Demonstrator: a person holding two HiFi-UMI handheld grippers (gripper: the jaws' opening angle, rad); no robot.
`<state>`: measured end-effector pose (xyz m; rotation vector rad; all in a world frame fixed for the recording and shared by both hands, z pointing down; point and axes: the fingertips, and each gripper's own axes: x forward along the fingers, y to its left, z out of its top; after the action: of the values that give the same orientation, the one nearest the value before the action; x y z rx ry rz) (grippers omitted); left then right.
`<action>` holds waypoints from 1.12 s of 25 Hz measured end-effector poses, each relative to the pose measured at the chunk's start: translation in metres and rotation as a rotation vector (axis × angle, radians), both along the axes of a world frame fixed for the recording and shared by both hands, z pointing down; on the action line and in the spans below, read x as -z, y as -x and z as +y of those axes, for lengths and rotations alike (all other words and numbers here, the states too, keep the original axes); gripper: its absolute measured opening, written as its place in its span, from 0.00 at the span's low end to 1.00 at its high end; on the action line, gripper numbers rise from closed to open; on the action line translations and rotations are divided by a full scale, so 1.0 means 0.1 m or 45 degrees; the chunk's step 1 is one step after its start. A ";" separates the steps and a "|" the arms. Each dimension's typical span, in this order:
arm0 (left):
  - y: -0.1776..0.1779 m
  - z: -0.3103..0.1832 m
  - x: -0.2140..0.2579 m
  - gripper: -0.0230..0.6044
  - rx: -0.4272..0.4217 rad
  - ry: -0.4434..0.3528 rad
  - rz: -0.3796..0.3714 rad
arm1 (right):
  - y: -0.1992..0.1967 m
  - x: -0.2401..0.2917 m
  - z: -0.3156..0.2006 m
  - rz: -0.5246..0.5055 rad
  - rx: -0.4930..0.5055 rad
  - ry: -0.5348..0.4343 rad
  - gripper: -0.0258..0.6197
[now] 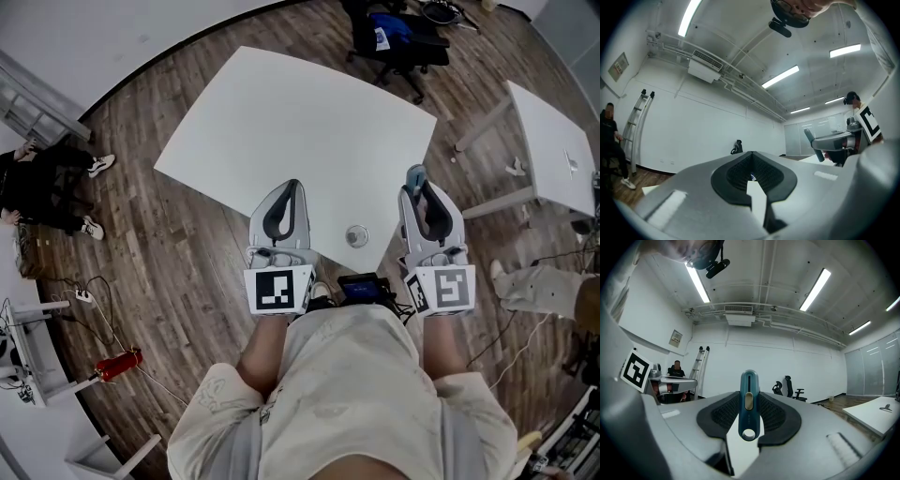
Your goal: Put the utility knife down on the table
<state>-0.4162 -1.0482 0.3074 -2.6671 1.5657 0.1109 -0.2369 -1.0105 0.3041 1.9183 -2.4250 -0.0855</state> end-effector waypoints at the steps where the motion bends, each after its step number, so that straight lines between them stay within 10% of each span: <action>1: -0.22 -0.13 -0.03 0.07 0.001 0.000 -0.001 | -0.21 -0.03 -0.13 -0.001 0.002 0.001 0.25; 5: -1.97 -0.74 -0.46 0.07 0.021 -0.001 -0.018 | -1.97 -0.49 -0.76 -0.015 0.024 -0.012 0.25; 8: -2.64 -0.97 -0.54 0.07 0.032 -0.004 -0.025 | -2.61 -0.58 -1.02 -0.017 0.046 -0.012 0.25; 16: -3.37 -0.88 -0.16 0.07 0.055 -0.021 -0.059 | -3.35 -0.24 -1.02 -0.032 0.087 -0.002 0.24; 28: -3.45 -0.74 -0.14 0.07 0.135 -0.007 -0.080 | -3.39 -0.51 -1.23 0.003 0.156 0.096 0.24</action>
<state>-0.0709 -1.1217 0.3210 -2.5507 1.6800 0.0274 0.1023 -1.1332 0.3554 1.7377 -2.5042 -0.0008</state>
